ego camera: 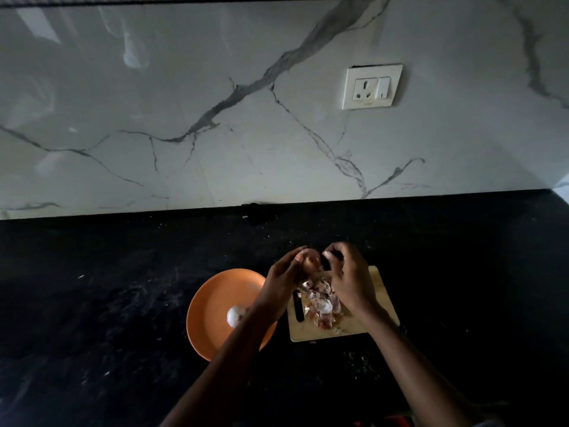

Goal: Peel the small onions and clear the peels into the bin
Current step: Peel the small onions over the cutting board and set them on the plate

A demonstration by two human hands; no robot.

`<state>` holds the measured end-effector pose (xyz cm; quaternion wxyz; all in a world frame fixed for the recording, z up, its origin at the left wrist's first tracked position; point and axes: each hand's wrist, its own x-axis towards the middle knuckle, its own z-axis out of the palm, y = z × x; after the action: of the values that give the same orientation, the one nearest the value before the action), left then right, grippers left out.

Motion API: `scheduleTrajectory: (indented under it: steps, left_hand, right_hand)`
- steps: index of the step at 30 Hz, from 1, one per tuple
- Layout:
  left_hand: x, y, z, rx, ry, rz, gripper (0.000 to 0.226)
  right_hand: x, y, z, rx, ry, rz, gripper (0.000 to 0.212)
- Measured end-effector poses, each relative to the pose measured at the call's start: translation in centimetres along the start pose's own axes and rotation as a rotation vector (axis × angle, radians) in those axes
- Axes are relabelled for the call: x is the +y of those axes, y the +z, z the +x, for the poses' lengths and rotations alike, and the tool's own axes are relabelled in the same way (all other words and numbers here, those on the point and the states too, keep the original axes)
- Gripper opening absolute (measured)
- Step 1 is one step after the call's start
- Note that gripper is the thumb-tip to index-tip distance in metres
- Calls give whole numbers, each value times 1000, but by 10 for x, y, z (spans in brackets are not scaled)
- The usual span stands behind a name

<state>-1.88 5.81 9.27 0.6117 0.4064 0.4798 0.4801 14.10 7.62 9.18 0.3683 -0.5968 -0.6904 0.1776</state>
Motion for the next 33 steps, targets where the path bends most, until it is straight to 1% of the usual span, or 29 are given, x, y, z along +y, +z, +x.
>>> scheduleTrajectory:
  steps: [2,4,6,7,10,12,15,19,22,24,26,29,31,33]
  left_hand:
    - [-1,-4,1,2,-7,-28,34]
    - [-4,-7,2,-5,-27,-76,36]
    - [-4,-8,2,-19,-53,-103,34]
    - [-3,-7,2,-24,-58,-111,33]
    - [-4,-4,4,-29,-67,-139,32]
    - [-4,-3,4,-40,-68,-132,36]
    - [-7,-3,6,-66,-73,-118,37]
    - [-3,-4,7,-84,-66,-75,34]
    - [-1,-7,8,-105,-70,-62,35]
    - [0,-8,8,-123,-83,-62,35]
    - [0,-7,8,-119,-94,-54,32]
    - [-1,-7,10,-115,-99,-40,29]
    - [-1,-7,10,-116,-105,-25,30]
    - [-2,-7,9,-110,-121,-37,35]
  right_hand:
    - [3,-5,3,20,86,56,15]
    - [7,-9,4,-36,118,98,16]
    - [9,-12,2,-99,101,89,24]
    - [8,-13,1,-105,89,90,27]
    - [-1,-16,-3,-75,51,206,27]
    - [-7,-16,-3,-84,8,264,30]
    - [-11,-12,-1,-117,-52,193,32]
    - [-9,-16,5,-103,-147,144,33]
    - [-8,-20,8,-171,-227,69,34]
    - [-7,-20,9,-214,-252,-26,31]
    - [-8,-18,8,-258,-280,-116,24]
    - [-8,-13,7,-306,-275,-176,11]
    - [-6,-14,9,-267,-224,-160,8]
    - [-2,-18,13,-189,-177,-125,8]
